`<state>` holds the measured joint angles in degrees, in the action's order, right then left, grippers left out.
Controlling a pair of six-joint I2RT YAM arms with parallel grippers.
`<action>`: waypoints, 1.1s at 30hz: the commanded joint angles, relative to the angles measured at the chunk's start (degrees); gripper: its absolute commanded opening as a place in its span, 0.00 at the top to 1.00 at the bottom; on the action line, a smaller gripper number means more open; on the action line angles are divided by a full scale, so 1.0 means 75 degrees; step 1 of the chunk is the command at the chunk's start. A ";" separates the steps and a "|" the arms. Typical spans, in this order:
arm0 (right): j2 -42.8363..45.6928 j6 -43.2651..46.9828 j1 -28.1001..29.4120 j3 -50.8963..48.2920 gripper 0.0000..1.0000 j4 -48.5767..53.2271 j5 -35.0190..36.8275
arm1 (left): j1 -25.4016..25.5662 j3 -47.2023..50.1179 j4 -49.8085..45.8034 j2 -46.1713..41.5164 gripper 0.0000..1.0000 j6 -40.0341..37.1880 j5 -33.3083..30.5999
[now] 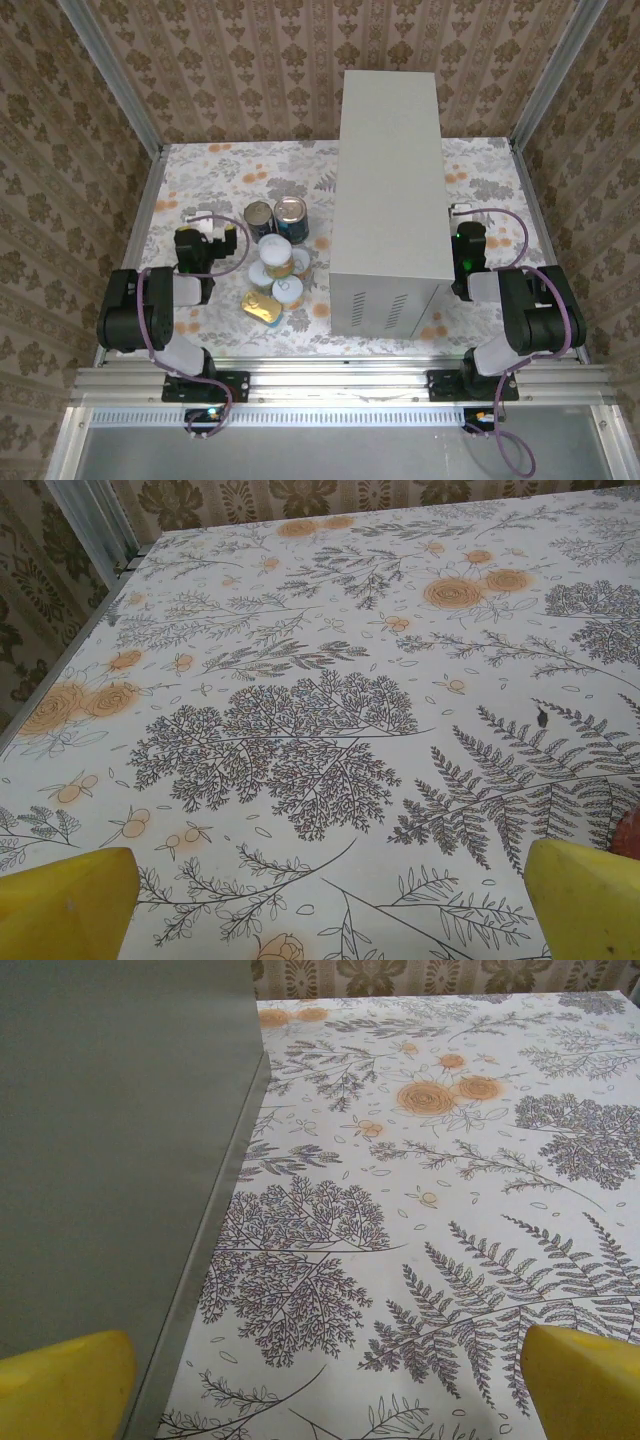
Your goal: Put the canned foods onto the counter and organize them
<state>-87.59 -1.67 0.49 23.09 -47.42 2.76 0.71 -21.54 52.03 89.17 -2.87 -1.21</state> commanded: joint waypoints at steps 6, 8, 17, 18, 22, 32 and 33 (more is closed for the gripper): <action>-0.0023 0.0094 0.0040 0.0002 0.00 -0.0298 -0.0269 | 0.0046 -0.0140 0.0012 -0.0012 0.00 -0.0148 0.0115; -0.0022 0.0094 0.0037 -0.0002 0.00 -0.0307 -0.0275 | 0.0052 -0.0146 0.0013 -0.0007 0.00 -0.0152 0.0115; -0.0017 0.0094 0.0049 -0.0005 0.00 -0.0303 -0.0273 | 0.0020 -0.0163 -0.0023 0.0000 0.00 -0.0137 0.0162; -0.0023 0.0094 0.0040 -0.0007 0.00 -0.0299 -0.0269 | 0.0020 -0.0170 -0.0018 0.0003 0.00 -0.0133 0.0156; -0.0027 0.0094 0.0041 -0.0003 0.00 -0.0303 -0.0275 | 0.0024 -0.0140 -0.0001 -0.0015 0.00 -0.0154 0.0150; -0.0026 0.0091 0.0040 -0.0009 0.00 -0.0309 -0.0263 | 0.0151 -0.0207 -0.0234 -0.0196 0.00 -0.0097 -0.0459; -0.0017 0.0094 0.0040 -0.0008 0.00 -0.0310 -0.0263 | 0.0160 -0.0198 -0.0243 -0.0223 0.00 -0.0075 -0.0540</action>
<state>-87.59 -1.67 0.49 23.09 -47.42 2.76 1.52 -21.87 51.59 89.08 -2.87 -2.81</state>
